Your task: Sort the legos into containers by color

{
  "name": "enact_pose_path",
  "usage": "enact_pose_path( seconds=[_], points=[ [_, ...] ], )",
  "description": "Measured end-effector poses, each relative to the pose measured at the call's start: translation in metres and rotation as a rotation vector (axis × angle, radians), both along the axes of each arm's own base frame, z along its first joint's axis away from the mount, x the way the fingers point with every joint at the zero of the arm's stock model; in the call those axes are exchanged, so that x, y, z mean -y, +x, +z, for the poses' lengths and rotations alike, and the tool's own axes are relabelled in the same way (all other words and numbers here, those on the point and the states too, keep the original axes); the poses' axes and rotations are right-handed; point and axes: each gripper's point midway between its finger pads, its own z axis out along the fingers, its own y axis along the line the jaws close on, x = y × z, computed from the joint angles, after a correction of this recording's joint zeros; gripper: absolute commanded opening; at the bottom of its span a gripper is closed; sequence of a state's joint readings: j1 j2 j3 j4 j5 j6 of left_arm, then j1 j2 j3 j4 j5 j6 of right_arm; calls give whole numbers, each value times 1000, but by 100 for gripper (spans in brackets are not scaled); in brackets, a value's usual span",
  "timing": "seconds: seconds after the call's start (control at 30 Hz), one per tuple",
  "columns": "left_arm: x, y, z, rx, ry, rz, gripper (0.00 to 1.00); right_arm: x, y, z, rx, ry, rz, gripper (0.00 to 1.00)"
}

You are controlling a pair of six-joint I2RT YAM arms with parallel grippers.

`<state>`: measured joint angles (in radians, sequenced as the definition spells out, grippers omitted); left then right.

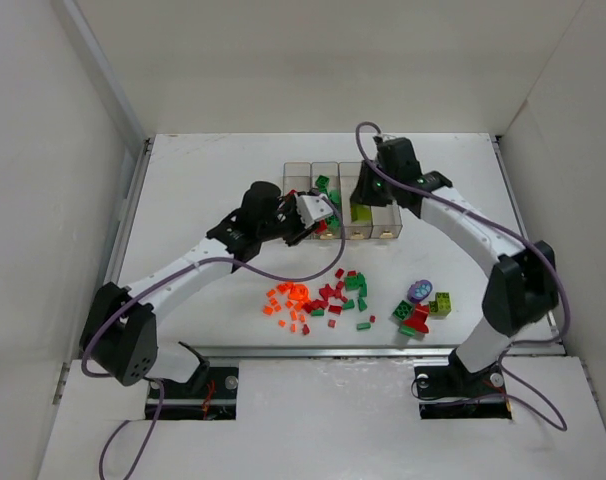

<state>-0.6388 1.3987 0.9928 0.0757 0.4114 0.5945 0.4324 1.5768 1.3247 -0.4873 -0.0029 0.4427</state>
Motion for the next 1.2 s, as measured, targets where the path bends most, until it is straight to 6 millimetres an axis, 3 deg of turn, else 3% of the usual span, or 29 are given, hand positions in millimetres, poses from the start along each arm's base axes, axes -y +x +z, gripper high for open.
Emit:
enact_pose_path(
  seconds=[0.1, 0.17, 0.43, 0.57, 0.8, 0.87, 1.0, 1.2],
  points=[
    [-20, 3, -4, -22, -7, 104, 0, -37, 28, 7, 34, 61, 80, 0],
    [-29, 1, -6, -33, -14, 142, 0, -48, 28, 4, 38, 88, 115, 0],
    [-47, -7, -21, -75, -19, 196, 0, -66, 21, 10, 35, 149, 176, 0],
    [-48, -13, -33, -63, 17, 140, 0, -67, 21, 10, 38, 162, 165, 0],
    [-59, -26, -98, -94, 215, 21, 0, -58, -3, 8, 33, 118, 145, 0],
    [-60, -30, -106, -108, 240, -1, 0, -55, -9, 8, 29, 86, 132, 0],
    [-55, -29, -100, -110, 218, -17, 0, -31, -23, -4, -12, -16, 53, 0],
    [-31, -15, -56, -77, 101, -27, 0, 21, -68, -66, -206, -217, -44, 1]
  ],
)
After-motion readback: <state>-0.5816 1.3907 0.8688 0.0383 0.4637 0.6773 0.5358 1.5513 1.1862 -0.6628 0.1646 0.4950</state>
